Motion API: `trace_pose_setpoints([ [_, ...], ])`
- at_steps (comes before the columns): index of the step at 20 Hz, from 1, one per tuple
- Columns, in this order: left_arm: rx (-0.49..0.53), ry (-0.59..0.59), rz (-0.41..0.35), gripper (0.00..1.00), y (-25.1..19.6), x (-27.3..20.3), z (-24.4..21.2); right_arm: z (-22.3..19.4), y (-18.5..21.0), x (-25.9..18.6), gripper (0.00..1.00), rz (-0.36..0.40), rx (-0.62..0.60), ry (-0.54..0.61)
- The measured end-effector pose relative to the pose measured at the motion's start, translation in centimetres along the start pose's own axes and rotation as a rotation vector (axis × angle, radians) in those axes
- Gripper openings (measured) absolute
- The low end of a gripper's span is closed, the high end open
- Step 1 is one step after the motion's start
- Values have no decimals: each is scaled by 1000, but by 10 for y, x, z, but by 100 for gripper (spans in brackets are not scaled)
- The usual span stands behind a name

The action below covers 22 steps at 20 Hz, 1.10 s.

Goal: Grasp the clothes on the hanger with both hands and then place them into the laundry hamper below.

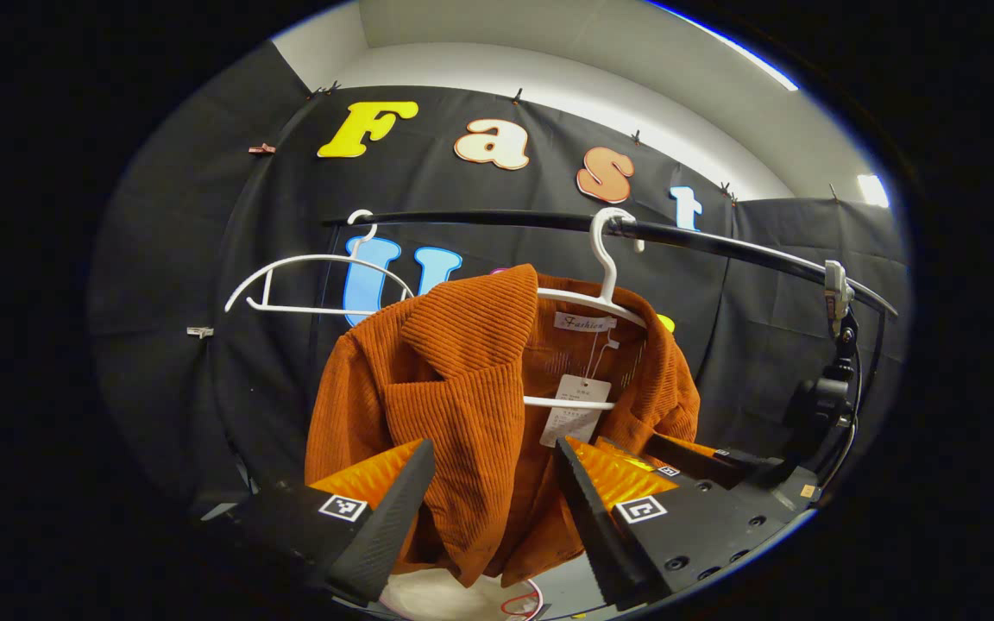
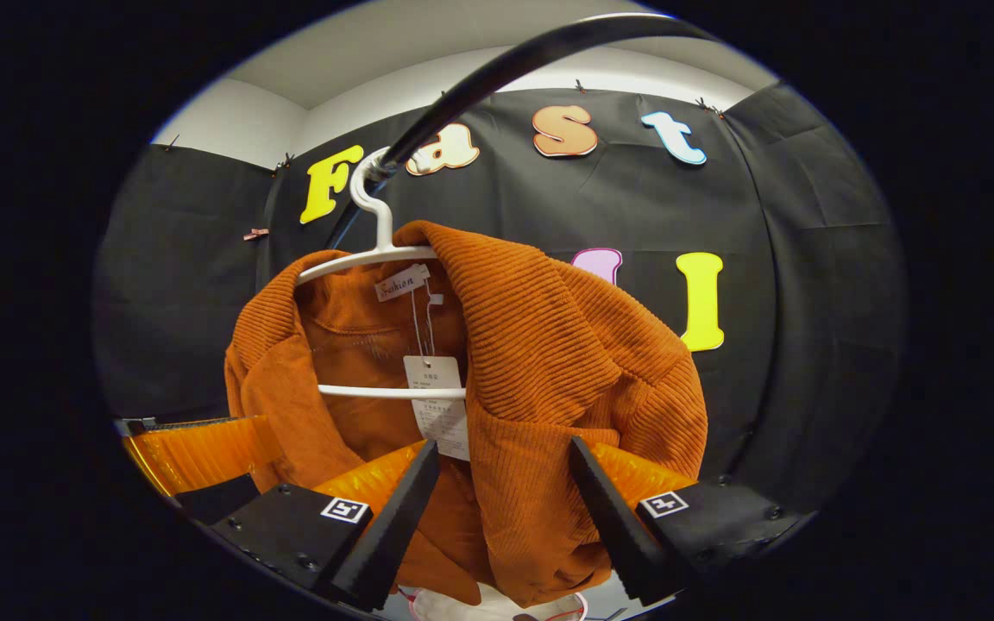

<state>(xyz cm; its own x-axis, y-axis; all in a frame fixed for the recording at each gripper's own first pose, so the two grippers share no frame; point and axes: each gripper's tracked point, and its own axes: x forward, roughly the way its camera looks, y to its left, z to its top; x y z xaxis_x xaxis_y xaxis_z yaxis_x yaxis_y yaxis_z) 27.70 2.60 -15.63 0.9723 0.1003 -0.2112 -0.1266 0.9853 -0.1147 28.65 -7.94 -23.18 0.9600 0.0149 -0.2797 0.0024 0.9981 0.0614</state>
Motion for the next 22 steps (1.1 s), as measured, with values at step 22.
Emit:
trace_pose_setpoints([
  [22,-32,-133,275,85,40,110,0,0,-32,72,81,2,-6,-16],
])
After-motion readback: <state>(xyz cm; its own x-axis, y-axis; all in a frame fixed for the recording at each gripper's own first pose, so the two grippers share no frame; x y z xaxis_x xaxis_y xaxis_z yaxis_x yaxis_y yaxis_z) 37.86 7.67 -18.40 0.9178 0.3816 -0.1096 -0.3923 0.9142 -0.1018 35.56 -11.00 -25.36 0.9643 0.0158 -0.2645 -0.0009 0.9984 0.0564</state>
